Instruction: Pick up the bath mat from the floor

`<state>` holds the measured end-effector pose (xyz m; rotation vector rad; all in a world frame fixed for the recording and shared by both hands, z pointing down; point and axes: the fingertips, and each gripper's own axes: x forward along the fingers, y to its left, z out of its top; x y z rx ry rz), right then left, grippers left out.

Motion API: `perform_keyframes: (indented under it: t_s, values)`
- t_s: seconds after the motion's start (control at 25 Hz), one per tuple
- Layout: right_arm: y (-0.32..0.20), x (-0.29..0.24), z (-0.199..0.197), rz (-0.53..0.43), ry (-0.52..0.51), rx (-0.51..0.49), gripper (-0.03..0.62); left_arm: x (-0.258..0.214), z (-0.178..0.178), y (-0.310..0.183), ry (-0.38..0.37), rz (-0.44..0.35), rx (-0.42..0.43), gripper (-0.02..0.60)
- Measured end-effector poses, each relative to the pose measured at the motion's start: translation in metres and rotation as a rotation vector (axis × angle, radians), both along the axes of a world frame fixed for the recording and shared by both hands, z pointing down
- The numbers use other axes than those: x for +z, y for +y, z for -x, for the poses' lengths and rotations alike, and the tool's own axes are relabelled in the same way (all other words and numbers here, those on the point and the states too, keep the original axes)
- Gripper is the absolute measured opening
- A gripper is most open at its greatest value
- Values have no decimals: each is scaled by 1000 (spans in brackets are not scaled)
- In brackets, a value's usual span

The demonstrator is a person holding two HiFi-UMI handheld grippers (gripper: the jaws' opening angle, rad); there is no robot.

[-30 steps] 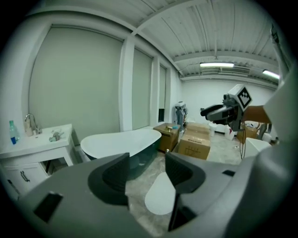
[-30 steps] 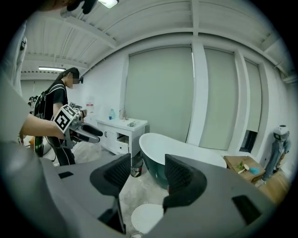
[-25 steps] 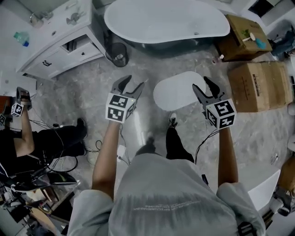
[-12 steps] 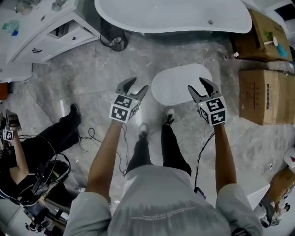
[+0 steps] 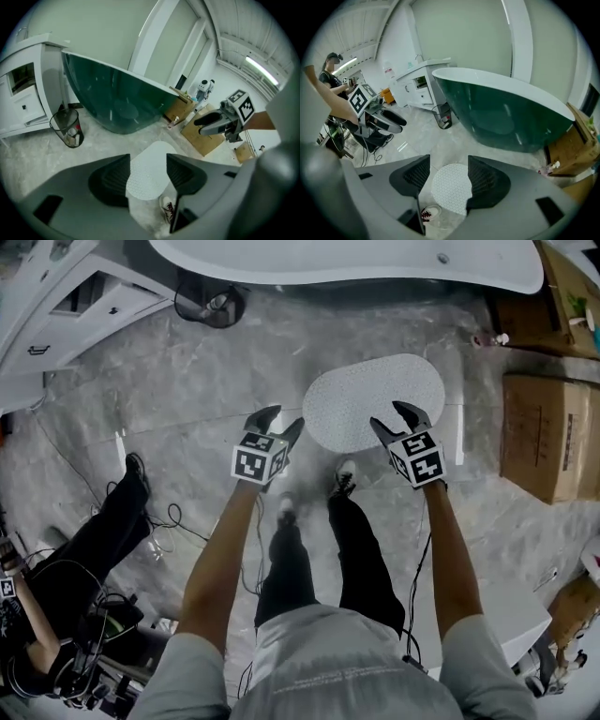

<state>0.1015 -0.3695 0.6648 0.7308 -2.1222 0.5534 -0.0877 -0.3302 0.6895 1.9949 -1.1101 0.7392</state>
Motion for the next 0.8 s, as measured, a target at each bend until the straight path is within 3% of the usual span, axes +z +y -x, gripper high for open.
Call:
perform_keyframes:
  t_s: [0.2,0.52,0.8]
  values:
    - [-4,90,13,25,10,-15,245,88,5,-16,-3,26,60,238]
    - [-1,265,29,68,60,-97,255,259,9,-21,56,104,14,237]
    - [4,396,43,58,60,-126,272,375,-1,-33,105,66,-5,237]
